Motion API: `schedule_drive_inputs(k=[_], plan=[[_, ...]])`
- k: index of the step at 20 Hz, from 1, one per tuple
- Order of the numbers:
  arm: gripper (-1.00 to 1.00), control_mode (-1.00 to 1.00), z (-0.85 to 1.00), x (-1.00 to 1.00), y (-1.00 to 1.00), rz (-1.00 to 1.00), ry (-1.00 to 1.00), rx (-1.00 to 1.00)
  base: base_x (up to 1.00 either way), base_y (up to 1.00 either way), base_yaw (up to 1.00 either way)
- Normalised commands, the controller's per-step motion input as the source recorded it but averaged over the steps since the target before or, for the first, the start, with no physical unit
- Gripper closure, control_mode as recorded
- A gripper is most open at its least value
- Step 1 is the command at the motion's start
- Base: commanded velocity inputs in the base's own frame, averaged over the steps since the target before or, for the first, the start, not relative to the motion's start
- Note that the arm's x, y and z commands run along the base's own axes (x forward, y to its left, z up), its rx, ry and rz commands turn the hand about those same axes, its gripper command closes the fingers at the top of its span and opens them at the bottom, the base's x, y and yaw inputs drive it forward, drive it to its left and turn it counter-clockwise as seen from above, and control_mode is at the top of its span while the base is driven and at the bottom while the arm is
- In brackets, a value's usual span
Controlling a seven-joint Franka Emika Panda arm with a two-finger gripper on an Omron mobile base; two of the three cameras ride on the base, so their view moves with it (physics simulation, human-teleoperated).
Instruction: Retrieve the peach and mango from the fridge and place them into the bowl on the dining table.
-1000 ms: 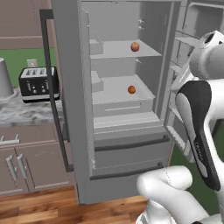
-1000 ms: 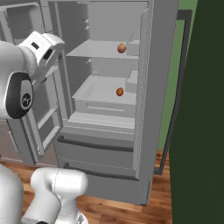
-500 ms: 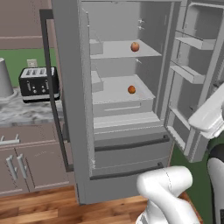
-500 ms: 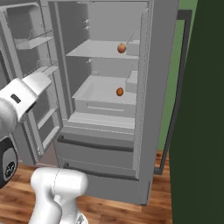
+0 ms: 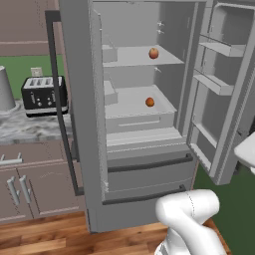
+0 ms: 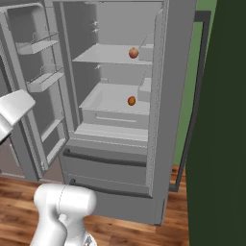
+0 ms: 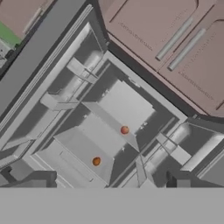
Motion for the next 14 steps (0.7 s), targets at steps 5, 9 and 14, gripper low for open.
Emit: schedule_drive_inputs(k=[5, 9, 14], plan=[[-1.00, -1.00, 0.06, 0.09, -0.03, -0.02, 0.12, 0.05, 0.00, 0.00, 0.00], [-1.00, -1.00, 0.08, 0.33, -0.02, -0.01, 0.17, 0.05, 0.00, 0.00, 0.00], [-1.00, -1.00, 0.11, 0.44, -0.02, 0.00, 0.18, 0.05, 0.00, 0.00, 0.00]])
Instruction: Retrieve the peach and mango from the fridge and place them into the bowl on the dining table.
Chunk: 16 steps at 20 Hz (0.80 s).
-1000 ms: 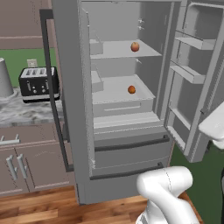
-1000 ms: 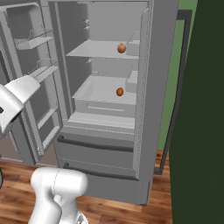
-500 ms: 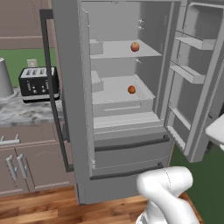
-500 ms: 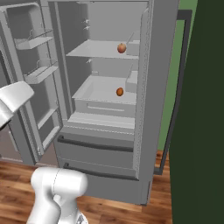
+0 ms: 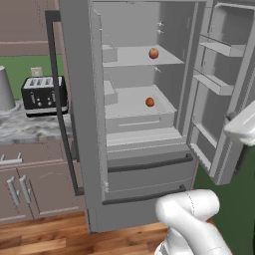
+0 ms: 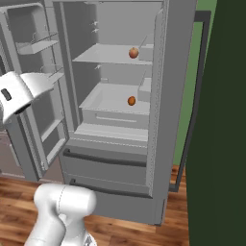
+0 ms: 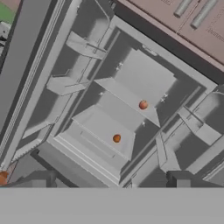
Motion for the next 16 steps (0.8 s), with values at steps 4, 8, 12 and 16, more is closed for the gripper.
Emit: schedule_drive_inputs(k=[4, 8, 12, 16], plan=[[-1.00, -1.00, 0.00, 0.66, 0.00, 0.00, 0.13, 0.03, 0.00, 0.00, 0.00], [-1.00, -1.00, -0.24, 0.46, 0.00, 0.00, 0.02, 0.00, 0.00, 0.00, 0.00], [-1.00, -1.00, -0.64, 0.01, 0.00, 0.00, -0.12, 0.00, 0.00, 0.00, 0.00], [-1.00, -1.00, -0.43, 0.02, 0.00, 0.00, -0.17, 0.00, 0.00, 0.00, 0.00]])
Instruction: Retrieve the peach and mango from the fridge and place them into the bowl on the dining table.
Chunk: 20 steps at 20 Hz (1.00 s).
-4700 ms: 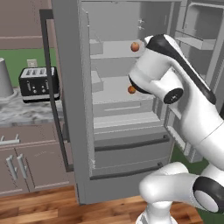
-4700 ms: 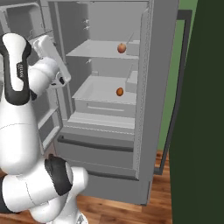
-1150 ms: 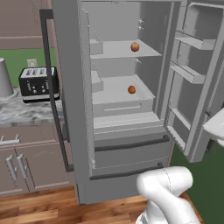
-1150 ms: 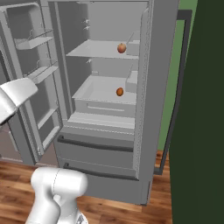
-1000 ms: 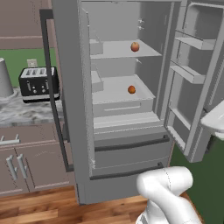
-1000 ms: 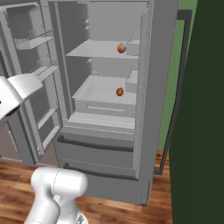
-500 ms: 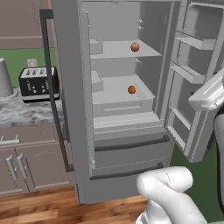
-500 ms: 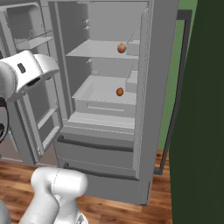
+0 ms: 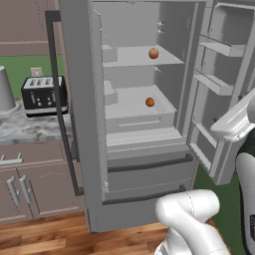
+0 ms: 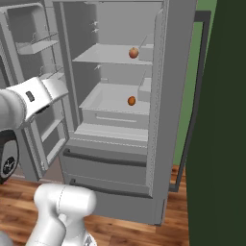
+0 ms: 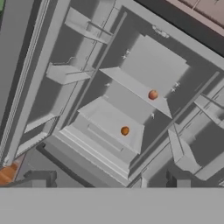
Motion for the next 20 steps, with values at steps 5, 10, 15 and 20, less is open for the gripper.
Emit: schedule_drive_inputs(k=[5, 10, 15, 20], plan=[[-1.00, -1.00, -0.29, 0.24, -0.01, 0.00, -0.06, 0.01, 0.00, 0.00, 0.00], [-1.00, -1.00, -0.23, 0.13, -0.07, 0.00, 0.00, 0.05, 0.00, 0.00, 0.00], [-1.00, -1.00, -0.10, 0.06, -0.02, 0.00, -0.01, 0.03, 0.00, 0.00, 0.00], [-1.00, -1.00, -0.01, 0.18, 0.00, 0.00, 0.00, 0.01, 0.00, 0.00, 0.00]])
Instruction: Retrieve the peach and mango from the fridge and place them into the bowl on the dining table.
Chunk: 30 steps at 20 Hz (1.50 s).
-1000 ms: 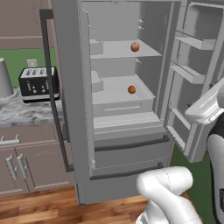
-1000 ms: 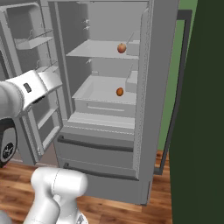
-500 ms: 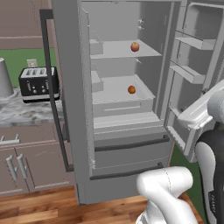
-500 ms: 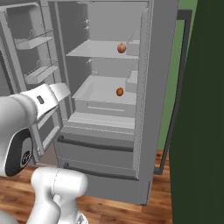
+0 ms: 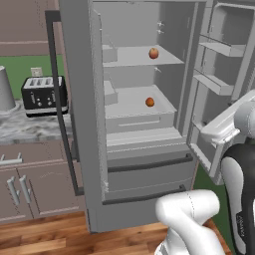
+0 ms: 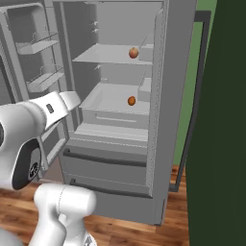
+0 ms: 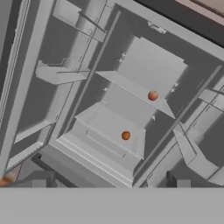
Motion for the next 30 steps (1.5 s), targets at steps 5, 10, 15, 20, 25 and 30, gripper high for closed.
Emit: schedule_drive_inputs(k=[5, 10, 15, 20, 25, 30], plan=[[-1.00, 1.00, 0.00, 0.00, 0.00, 0.00, 0.00, 0.00, 0.18, 0.00, 0.00], [-1.00, 1.00, 0.00, 0.00, 0.00, 0.00, 0.00, 0.00, 0.43, 0.00, 0.00], [-1.00, 1.00, 0.00, 0.00, 0.00, 0.00, 0.00, 0.00, 0.77, 0.00, 0.00], [-1.00, 1.00, 0.00, 0.00, 0.00, 0.00, 0.00, 0.00, 0.96, 0.00, 0.00], [-1.00, 1.00, 0.00, 0.00, 0.00, 0.00, 0.00, 0.00, 1.00, 0.00, 0.00], [-1.00, 1.00, 0.00, 0.00, 0.00, 0.00, 0.00, 0.00, 1.00, 0.00, 0.00]])
